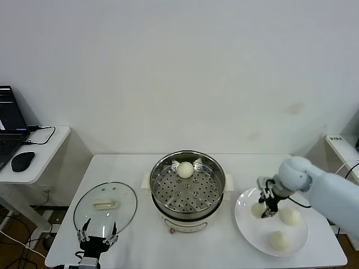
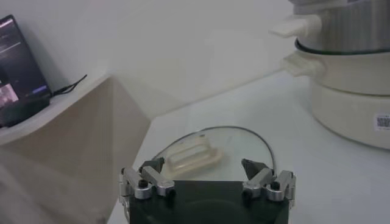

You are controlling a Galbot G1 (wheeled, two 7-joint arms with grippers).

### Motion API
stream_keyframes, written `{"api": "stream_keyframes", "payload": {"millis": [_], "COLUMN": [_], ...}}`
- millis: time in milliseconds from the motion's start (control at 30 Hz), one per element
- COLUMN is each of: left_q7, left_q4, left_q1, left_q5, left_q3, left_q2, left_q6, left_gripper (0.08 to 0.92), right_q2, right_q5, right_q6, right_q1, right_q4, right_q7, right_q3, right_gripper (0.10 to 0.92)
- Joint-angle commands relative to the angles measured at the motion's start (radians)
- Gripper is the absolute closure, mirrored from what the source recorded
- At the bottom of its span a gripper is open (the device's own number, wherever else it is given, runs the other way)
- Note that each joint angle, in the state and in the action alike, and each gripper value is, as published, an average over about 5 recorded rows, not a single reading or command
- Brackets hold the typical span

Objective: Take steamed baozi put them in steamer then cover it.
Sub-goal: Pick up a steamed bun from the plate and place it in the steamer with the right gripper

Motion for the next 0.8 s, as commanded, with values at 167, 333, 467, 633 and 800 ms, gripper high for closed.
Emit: {"api": "stream_keyframes", "payload": {"millis": [167, 333, 467, 633, 800], "left_q7": [-0.005, -0.007, -0.009, -0.011, -0.013], "left_q4": [-0.010, -0.020, -0.030, -0.042, -0.053], "left_q1": [-0.005, -0.004, 0.002, 0.005, 0.011], "left_q5": [0.006, 0.005, 0.005, 0.003, 0.001], "left_q3": [0.000, -0.006, -0.007, -0.010, -0.010], "left_q2": [0.007, 0.005, 0.002, -0.004, -0.008], "left_q6": [-0.002, 0.002, 0.002, 0.002, 0.003], "left_gripper": [0.177, 0.177, 0.177, 0.177, 0.177], "right_q2": [0.103, 0.259, 0.373, 0.515, 0.643], "right_q5": [0.303, 0.383, 0.401, 0.399, 0.383], "right_q6": [-0.038, -0.070, -0.091, -0.101, -0.107], "right_q1": [0.611, 0.689, 0.684, 0.663, 0.619], "right_q4": [-0.013, -0.046, -0.097, -0.182, -0.264], "right_q7": [-0.052, -0.053, -0.048, -0.042, -0.035], "right_q3": [-0.322, -0.378, -0.380, -0.386, -0.378], "right_gripper": [0.516, 0.516, 0.516, 0.516, 0.516]}}
